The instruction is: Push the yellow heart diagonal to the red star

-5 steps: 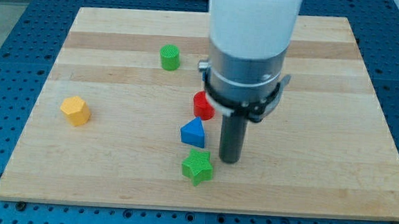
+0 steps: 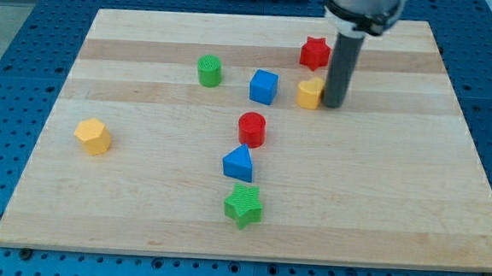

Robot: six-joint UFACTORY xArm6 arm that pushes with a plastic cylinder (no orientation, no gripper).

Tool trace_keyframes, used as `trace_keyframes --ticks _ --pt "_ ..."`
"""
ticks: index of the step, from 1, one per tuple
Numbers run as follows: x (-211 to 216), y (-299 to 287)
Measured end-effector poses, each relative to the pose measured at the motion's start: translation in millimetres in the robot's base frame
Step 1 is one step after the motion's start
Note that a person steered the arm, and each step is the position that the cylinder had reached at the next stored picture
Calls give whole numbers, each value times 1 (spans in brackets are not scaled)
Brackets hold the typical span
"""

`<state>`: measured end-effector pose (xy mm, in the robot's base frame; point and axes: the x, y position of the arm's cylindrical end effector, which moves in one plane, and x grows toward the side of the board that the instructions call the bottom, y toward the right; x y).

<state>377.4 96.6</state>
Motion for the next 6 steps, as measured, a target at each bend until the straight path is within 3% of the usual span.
trace_keyframes --ticks 4,6 --pt "-89 -149" --pt "-62 -228"
